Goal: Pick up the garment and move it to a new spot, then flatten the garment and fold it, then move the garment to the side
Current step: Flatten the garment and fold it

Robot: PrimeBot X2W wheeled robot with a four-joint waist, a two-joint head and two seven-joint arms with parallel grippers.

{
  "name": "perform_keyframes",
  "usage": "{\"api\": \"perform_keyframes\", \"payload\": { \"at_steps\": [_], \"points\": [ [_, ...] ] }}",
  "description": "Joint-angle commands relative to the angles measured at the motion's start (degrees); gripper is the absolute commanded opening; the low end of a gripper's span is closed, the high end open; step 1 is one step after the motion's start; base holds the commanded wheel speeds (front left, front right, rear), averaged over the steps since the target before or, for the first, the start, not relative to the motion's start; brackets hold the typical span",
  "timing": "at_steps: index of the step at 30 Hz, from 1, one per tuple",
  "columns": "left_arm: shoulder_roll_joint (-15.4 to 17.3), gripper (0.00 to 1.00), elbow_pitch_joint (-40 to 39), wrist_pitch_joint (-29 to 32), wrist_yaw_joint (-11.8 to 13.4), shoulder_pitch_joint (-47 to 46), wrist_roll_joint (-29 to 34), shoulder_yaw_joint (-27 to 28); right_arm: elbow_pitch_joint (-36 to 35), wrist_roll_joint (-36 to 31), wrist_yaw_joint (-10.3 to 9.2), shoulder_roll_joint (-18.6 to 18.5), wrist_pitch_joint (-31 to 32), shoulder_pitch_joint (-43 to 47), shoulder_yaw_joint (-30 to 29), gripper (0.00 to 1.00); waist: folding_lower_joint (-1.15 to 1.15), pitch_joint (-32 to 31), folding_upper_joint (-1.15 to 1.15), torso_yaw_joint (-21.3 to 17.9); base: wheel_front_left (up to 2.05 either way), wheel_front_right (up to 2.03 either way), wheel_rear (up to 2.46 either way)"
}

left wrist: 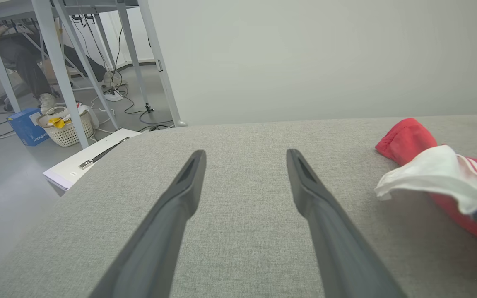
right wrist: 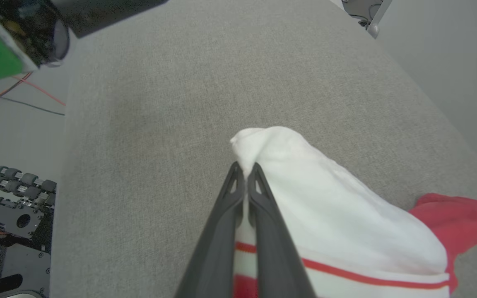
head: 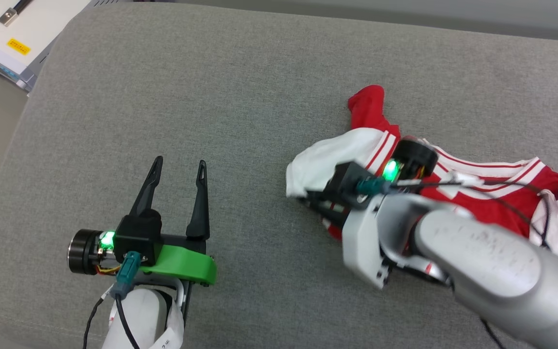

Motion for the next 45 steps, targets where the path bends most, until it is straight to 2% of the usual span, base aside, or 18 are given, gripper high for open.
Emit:
{"api": "perform_keyframes", "payload": {
  "at_steps": [1,8,13,14,15,19,22,26,30,33,37,40,45],
  "points": [
    [-0.26,1.0,-0.04,-0.33,-0.01,0.03,-0.52,0.19,1.02,0.24,-0.04,0.92,0.15,2.41,1.81,0.0,0.0,0.23,0.37,0.07,0.0,0.0,0.0],
    [-0.42,1.0,1.15,-0.33,-0.21,-0.27,-0.87,0.43,10.94,0.49,-0.04,3.39,2.79,8.38,7.15,0.0,0.0,0.63,0.37,0.52,0.0,0.0,0.0],
    [-0.43,1.0,1.92,-0.33,-0.21,-0.11,-0.79,0.97,13.35,-1.07,-0.04,4.77,1.66,10.49,7.48,0.0,0.0,-0.13,0.37,0.17,0.0,0.0,0.0],
    [-0.35,1.0,2.11,-0.33,-0.19,0.09,-0.71,1.16,13.24,-1.33,-0.04,4.94,0.15,10.2,7.49,0.29,0.0,-0.56,0.37,-0.06,0.0,0.0,0.0],
    [-0.29,1.0,2.25,-0.33,-0.2,0.24,-0.62,1.25,13.01,-1.86,-0.04,4.9,-1.19,9.81,7.49,1.0,0.0,-0.92,0.37,-0.19,0.0,0.0,0.0],
    [-0.11,1.0,2.58,-0.33,-0.11,1.26,-0.18,1.48,10.34,-2.89,-0.04,3.9,-7.68,9.31,5.16,1.0,0.0,-3.28,0.37,-0.87,0.0,0.0,0.0],
    [0.04,1.0,2.42,-0.33,0.03,2.37,-0.01,1.73,6.5,-4.25,-0.04,1.88,-11.22,11.01,-0.69,1.0,0.0,-5.14,0.37,-1.57,0.0,0.0,0.0],
    [0.33,1.0,1.9,-0.33,0.21,4.0,0.28,1.91,-0.19,-7.06,-0.04,-1.64,-12.02,15.68,-11.26,1.0,0.0,-7.07,0.37,-2.6,0.0,0.0,0.0],
    [0.62,1.0,1.37,-0.33,0.37,5.24,0.5,2.01,-6.95,-12.07,-0.04,-4.36,-10.49,21.75,-25.15,1.0,0.0,-8.34,0.37,-3.52,0.0,0.0,0.0],
    [0.75,1.0,0.98,-0.33,0.42,6.04,0.6,1.98,-11.79,-14.73,-0.04,-5.75,-7.22,26.15,-34.82,1.0,0.0,-9.01,0.37,-4.17,0.0,0.0,0.0],
    [0.84,1.0,0.75,-0.33,0.43,6.72,0.67,1.83,-16.25,-16.92,-0.04,-8.89,-1.0,29.2,-43.89,1.0,0.0,-9.34,0.37,-4.83,0.0,0.0,0.0],
    [0.82,1.0,0.73,-0.33,0.42,6.87,0.65,1.66,-17.66,-16.51,-0.04,-11.5,5.13,30.46,-47.89,1.0,0.0,-9.31,0.37,-5.16,0.0,0.0,0.0],
    [0.66,1.0,0.66,-0.33,0.4,6.91,0.48,1.24,-18.09,-10.44,-0.04,-14.97,19.68,32.98,-51.54,1.0,0.0,-8.88,0.37,-5.45,0.0,0.0,0.0]
  ]
}}
